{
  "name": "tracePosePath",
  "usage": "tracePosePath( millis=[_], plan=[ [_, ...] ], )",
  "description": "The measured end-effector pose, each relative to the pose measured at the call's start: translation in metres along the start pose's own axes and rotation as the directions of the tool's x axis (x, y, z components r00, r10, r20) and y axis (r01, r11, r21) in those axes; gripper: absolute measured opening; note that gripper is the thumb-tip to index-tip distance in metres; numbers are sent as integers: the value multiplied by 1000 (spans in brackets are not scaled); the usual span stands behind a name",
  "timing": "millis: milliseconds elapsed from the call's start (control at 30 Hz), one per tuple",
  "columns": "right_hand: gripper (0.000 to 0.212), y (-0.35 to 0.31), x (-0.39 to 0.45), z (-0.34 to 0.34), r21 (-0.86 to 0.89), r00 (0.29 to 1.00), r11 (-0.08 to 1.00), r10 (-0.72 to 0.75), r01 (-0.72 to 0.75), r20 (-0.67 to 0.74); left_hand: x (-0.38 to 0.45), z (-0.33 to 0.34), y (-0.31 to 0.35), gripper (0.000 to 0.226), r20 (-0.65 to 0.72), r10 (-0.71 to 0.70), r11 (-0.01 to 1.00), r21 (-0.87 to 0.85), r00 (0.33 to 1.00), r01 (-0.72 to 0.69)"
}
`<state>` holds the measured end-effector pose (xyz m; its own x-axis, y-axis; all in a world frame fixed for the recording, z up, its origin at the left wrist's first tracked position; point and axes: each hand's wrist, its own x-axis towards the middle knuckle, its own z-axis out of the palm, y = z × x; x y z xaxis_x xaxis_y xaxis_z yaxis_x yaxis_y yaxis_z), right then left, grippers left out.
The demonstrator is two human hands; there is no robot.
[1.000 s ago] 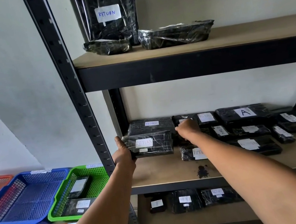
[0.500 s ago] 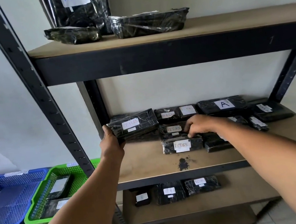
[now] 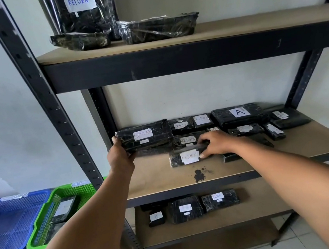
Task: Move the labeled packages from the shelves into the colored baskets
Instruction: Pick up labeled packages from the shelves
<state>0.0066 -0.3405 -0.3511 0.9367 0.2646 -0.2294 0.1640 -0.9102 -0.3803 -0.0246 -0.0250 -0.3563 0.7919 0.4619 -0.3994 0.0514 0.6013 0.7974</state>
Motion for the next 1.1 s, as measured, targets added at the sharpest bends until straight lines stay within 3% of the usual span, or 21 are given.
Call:
tracePosePath(
  millis=[133, 233, 533, 833, 1100],
  plan=[
    [33, -1, -13, -11, 415, 999, 910, 6, 17, -53, -1, -8, 6, 31, 14, 19, 999, 45, 1000, -19],
    [29, 8, -22, -16, 510, 995, 860, 64, -16, -77, -6, -10, 9, 31, 31, 28, 998, 51, 999, -29],
    [41, 11, -25, 2, 352, 979, 929, 164, -112, -121, -4, -15, 14, 33, 39, 30, 999, 44, 999, -31],
    [34, -8, -22, 17, 615, 996, 786, 92, -64, -15, -1, -24, 15, 32, 8, 28, 999, 19, 1000, -28],
    [15, -6, -29, 10, 702, 996, 711, 81, -41, -24, -2, -25, 15, 34, 19, 34, 998, 47, 999, -35]
  ],
)
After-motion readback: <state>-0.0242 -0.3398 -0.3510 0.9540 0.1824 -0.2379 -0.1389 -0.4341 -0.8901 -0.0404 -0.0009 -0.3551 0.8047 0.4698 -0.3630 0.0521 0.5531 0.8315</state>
